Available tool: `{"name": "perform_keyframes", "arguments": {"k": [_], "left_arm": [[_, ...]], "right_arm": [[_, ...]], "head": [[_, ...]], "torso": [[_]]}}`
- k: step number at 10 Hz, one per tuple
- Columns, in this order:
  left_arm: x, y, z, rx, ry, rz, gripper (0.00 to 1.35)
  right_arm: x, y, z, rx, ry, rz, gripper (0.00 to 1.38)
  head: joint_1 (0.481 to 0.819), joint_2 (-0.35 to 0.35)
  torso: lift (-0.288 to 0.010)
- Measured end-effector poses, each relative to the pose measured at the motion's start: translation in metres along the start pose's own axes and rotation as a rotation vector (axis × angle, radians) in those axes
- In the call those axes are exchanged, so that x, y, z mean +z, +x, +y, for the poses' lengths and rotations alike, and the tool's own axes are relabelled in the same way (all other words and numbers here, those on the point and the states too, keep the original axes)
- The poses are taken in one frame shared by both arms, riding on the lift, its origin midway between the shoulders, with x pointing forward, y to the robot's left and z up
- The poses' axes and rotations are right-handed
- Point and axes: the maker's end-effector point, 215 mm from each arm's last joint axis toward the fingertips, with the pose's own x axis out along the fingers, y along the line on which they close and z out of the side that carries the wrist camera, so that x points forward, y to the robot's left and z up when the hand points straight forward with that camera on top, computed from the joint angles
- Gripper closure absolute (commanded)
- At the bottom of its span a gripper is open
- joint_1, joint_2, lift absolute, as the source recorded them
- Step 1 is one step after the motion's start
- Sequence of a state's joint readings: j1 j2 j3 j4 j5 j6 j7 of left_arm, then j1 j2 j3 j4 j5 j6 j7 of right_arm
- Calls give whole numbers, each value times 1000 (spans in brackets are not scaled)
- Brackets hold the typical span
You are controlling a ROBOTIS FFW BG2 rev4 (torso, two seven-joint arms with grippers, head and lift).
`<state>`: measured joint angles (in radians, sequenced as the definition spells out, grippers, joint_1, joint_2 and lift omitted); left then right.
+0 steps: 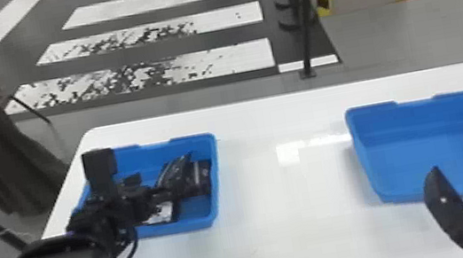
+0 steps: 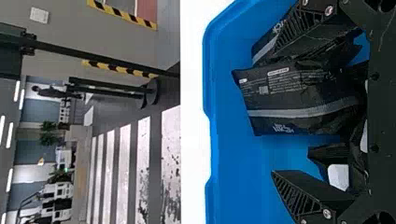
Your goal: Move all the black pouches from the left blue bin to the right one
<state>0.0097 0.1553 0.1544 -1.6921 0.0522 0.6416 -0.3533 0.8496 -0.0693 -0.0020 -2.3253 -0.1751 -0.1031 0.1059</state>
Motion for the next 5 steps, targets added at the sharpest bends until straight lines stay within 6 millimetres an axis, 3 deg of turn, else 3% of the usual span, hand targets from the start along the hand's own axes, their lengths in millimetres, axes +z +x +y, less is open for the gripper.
{"name": "perform_keyframes", "arguments": {"k": [2,3,5], "left_arm": [[-8,13,-5,-33,0,46,217],[-8,22,-7,-51,6,51,361],[-12,29,-13,-68,12,74,865]], "right_arm": [[-1,0,0,1,2,2,124],[-1,0,0,3,2,2,124],[-2,1,1,5,2,2,124]], "head": [[695,107],[695,101],[695,93]], "torso": [[-140],[-140],[-140]]}}
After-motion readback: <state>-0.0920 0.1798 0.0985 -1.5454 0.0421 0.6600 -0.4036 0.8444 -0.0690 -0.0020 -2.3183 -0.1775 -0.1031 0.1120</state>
